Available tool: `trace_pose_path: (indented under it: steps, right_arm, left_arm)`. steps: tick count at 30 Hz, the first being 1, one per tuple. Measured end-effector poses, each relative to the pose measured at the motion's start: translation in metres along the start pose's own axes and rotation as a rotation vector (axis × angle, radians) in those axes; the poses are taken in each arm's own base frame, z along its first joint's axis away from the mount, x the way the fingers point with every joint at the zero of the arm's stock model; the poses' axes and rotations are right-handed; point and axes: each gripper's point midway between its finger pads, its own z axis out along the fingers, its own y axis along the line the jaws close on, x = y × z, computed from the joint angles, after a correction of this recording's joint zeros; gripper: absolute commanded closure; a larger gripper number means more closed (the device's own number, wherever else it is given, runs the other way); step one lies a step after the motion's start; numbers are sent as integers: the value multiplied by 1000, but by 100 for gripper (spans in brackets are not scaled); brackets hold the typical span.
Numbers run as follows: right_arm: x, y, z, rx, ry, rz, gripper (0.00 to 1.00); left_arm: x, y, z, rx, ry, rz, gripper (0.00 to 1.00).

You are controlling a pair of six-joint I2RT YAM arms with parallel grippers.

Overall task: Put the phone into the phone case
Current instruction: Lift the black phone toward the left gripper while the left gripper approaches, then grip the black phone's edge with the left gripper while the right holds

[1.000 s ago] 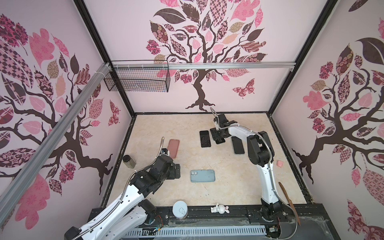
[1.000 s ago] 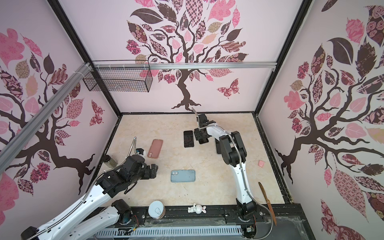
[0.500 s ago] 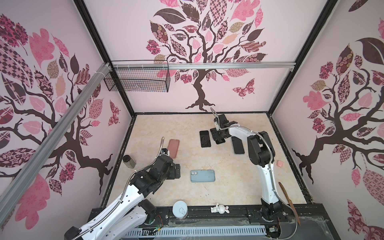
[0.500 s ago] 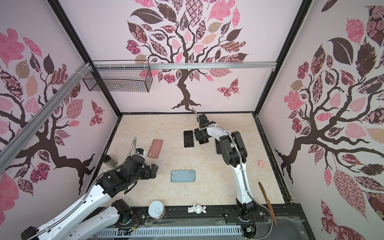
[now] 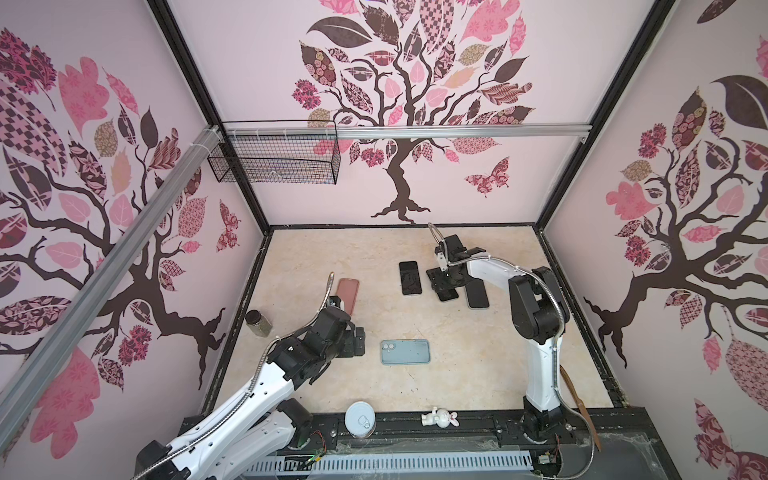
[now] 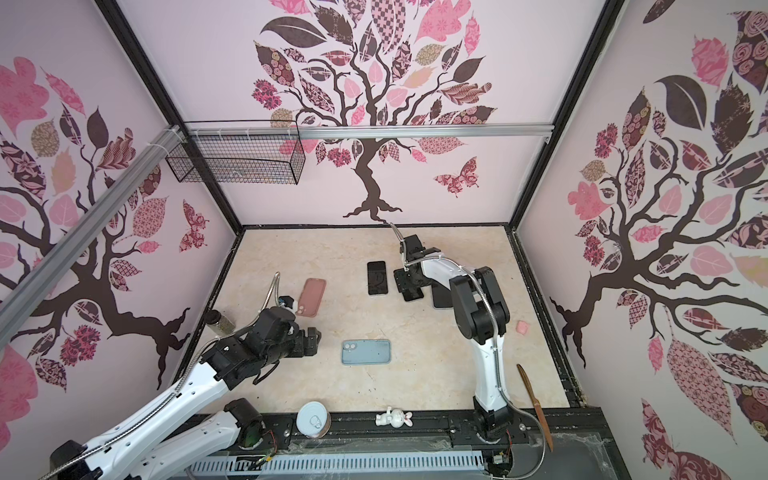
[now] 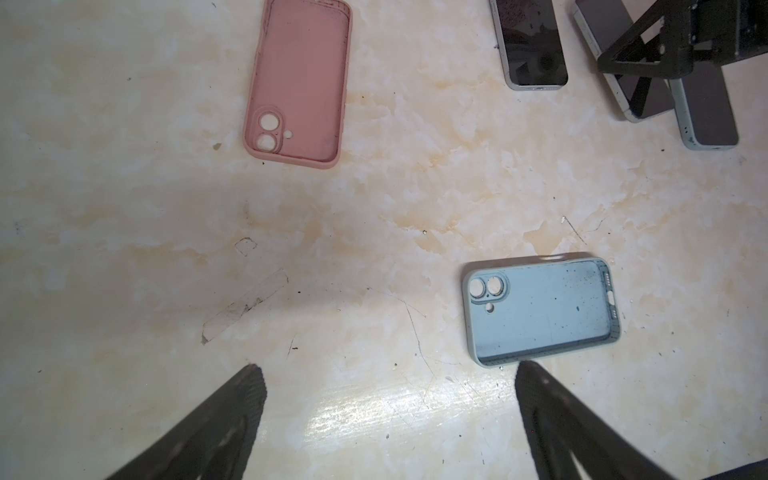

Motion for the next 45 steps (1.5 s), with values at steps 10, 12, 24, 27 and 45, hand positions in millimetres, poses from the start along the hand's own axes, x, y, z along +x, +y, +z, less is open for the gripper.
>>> trace_pose_path:
  steps: [10, 12, 24, 27, 45]
  right_arm:
    - [26, 25, -58, -159, -68, 37, 69]
    - [30, 33, -69, -206, -93, 43, 69]
    - [52, 82, -120, -446, -191, -27, 70]
    - [53, 97, -133, -495, -232, -72, 70]
    - [85, 165, -172, -577, -336, -335, 70]
  left_arm:
    - [-7, -18, 11, 67, 40, -25, 6]
    - [-11, -22, 14, 90, 56, -44, 6]
    - [-44, -58, 9, 384, 98, -184, 5]
    - [-53, -76, 2, 480, 112, -187, 5]
    - [-75, -118, -6, 764, 207, -286, 28]
